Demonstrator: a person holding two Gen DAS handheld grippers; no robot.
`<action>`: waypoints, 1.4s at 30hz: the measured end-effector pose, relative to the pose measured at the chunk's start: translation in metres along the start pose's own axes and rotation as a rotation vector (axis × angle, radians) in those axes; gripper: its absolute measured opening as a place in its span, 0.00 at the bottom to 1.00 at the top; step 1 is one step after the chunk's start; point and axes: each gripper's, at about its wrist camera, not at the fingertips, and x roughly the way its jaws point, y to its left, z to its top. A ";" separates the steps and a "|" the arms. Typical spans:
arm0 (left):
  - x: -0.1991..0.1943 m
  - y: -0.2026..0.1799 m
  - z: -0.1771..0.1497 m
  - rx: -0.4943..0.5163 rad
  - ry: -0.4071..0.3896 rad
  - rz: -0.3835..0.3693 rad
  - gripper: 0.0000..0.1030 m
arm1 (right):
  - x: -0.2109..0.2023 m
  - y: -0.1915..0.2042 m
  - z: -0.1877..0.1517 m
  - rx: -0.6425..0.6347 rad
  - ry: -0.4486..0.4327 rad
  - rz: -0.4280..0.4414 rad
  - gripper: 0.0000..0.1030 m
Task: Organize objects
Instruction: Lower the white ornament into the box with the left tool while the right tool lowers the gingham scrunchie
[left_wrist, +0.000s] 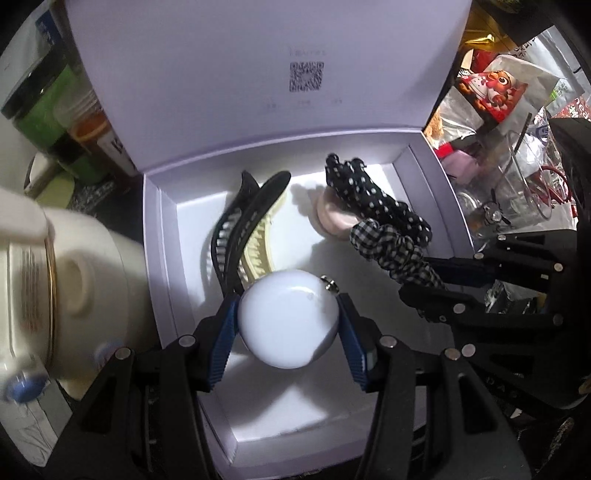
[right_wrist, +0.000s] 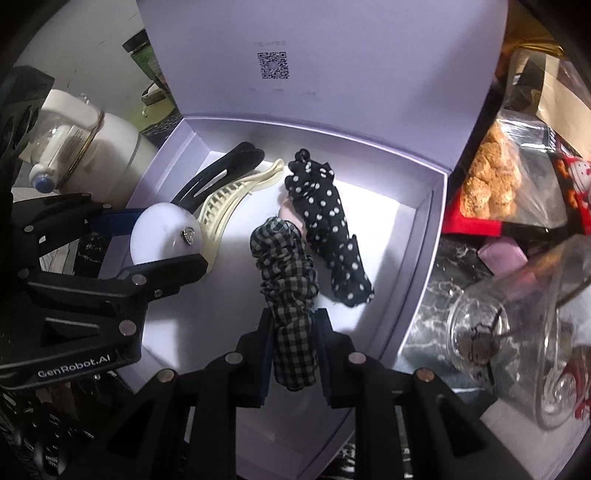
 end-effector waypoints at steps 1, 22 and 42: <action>0.000 0.001 0.001 0.006 -0.009 0.002 0.49 | 0.002 0.000 0.002 0.001 0.000 0.002 0.20; 0.012 0.013 -0.004 0.044 -0.139 0.001 0.49 | 0.018 -0.001 0.007 0.007 0.001 -0.042 0.20; 0.007 0.026 -0.022 0.051 -0.120 0.009 0.50 | 0.020 0.010 -0.009 0.014 -0.012 -0.036 0.24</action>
